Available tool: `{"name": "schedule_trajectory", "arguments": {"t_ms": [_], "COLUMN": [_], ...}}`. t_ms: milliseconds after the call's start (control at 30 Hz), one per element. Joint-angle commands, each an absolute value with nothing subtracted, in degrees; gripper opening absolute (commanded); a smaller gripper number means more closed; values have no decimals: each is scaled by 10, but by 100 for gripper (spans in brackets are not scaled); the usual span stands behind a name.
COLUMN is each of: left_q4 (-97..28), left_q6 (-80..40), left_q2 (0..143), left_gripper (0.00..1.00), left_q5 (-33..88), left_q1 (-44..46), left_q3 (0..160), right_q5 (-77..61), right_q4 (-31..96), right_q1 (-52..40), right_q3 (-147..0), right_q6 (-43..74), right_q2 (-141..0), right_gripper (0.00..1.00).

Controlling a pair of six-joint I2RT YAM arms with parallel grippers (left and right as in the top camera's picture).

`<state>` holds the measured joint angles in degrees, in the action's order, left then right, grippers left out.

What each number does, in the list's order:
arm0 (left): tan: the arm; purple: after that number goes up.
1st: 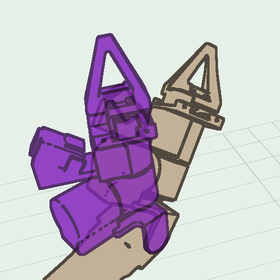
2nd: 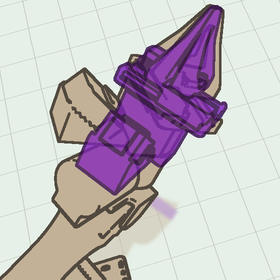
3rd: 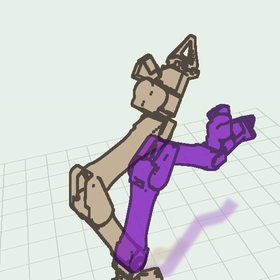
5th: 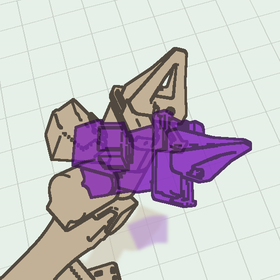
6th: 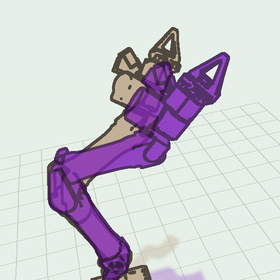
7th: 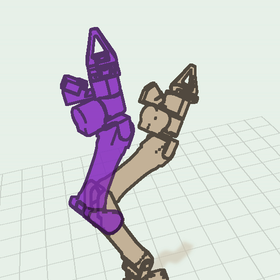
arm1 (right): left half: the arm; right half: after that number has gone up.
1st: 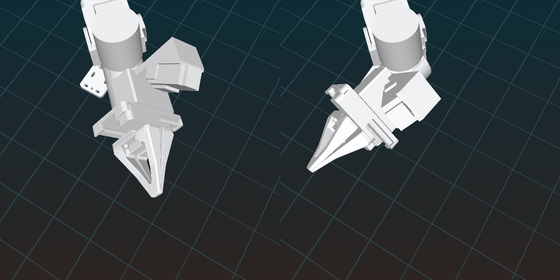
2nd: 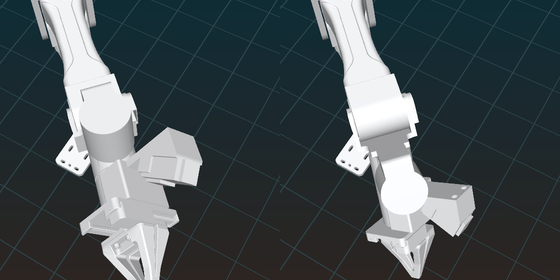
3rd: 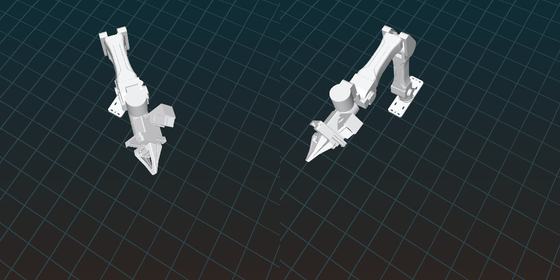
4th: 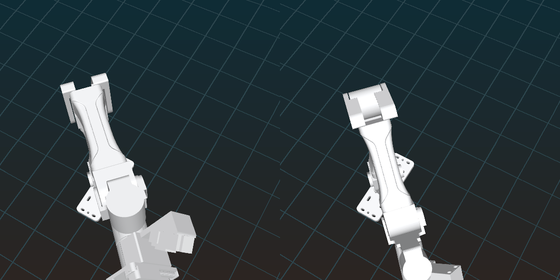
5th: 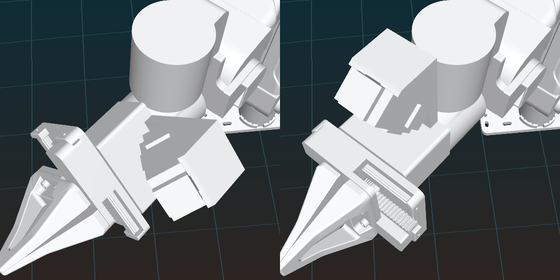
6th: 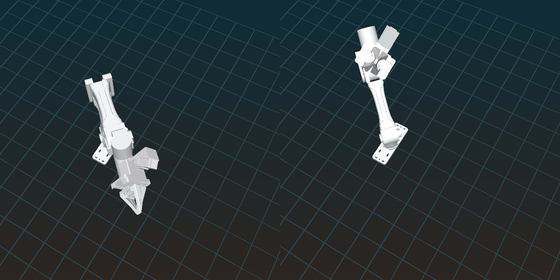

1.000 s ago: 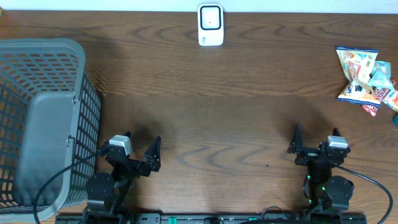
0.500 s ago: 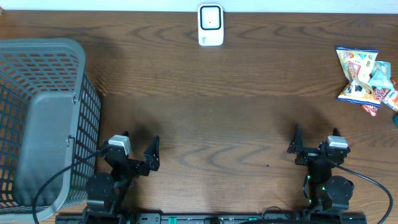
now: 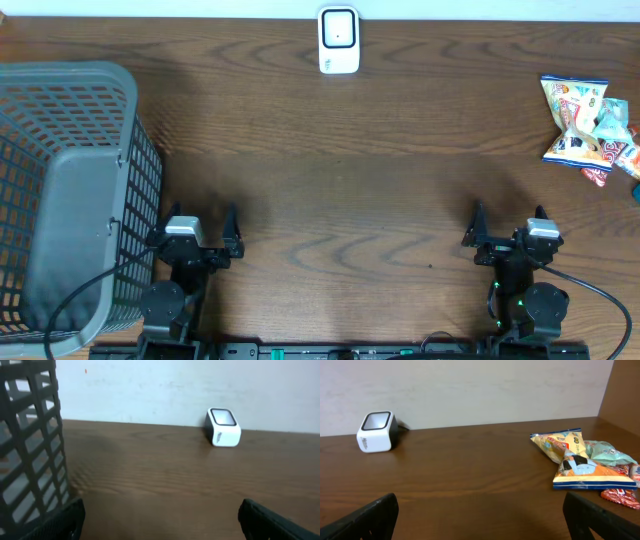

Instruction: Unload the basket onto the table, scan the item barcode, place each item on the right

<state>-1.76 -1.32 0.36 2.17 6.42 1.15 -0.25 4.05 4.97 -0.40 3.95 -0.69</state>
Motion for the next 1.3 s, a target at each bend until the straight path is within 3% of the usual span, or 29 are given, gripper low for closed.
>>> {"name": "schedule_trajectory", "arguments": {"t_ms": [0,1267], "left_q4": [-42,-41], "left_q6": [28,43], "left_q2": [1,2], "left_gripper": [98,98], "left_q5": [-2,-5], "left_q1": [61,23], "left_q3": [2,2], "right_q5": [-4,-4], "right_q4": [43,43], "right_q1": [53,53], "right_q3": [-3,-3], "right_q6": [47,47], "right_q2": [-3,-3], "right_gripper": [99,99]}}
